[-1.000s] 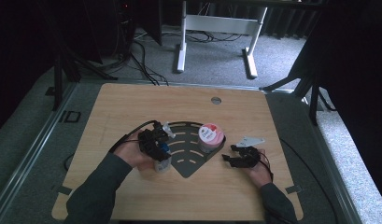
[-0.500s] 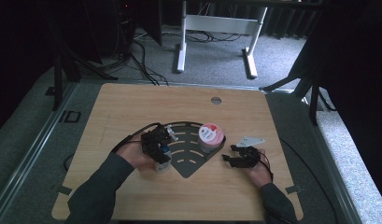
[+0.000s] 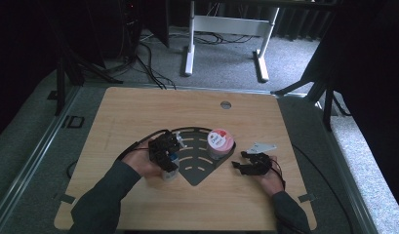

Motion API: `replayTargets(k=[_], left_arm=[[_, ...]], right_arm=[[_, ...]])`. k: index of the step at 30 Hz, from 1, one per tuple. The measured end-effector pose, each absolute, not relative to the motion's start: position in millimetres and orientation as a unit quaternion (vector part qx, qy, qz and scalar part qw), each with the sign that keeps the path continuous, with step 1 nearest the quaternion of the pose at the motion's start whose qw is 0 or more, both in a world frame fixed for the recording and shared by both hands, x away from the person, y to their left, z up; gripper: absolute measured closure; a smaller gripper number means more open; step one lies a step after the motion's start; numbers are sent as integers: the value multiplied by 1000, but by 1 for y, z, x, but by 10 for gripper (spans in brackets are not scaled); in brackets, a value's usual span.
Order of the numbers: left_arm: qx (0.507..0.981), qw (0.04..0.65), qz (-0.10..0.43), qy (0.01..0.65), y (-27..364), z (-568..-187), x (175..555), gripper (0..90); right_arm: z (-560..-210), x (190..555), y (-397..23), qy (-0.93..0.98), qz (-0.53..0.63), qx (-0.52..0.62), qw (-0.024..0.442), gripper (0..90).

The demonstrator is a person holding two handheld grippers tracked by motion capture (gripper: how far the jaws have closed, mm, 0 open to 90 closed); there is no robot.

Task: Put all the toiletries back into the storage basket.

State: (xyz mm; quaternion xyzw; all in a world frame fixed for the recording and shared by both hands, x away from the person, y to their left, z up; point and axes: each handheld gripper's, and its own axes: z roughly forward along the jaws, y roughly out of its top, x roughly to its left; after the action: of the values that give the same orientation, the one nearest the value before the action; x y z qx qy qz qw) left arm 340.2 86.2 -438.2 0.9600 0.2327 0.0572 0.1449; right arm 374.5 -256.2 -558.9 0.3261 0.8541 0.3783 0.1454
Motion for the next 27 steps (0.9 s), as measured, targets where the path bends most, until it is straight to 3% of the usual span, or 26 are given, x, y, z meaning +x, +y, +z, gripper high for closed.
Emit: replayTargets(k=[27], left_arm=[[955,153,51,248,85,-435,343,551]], right_arm=[[-559,375,-256,854,378,326,145,379]])
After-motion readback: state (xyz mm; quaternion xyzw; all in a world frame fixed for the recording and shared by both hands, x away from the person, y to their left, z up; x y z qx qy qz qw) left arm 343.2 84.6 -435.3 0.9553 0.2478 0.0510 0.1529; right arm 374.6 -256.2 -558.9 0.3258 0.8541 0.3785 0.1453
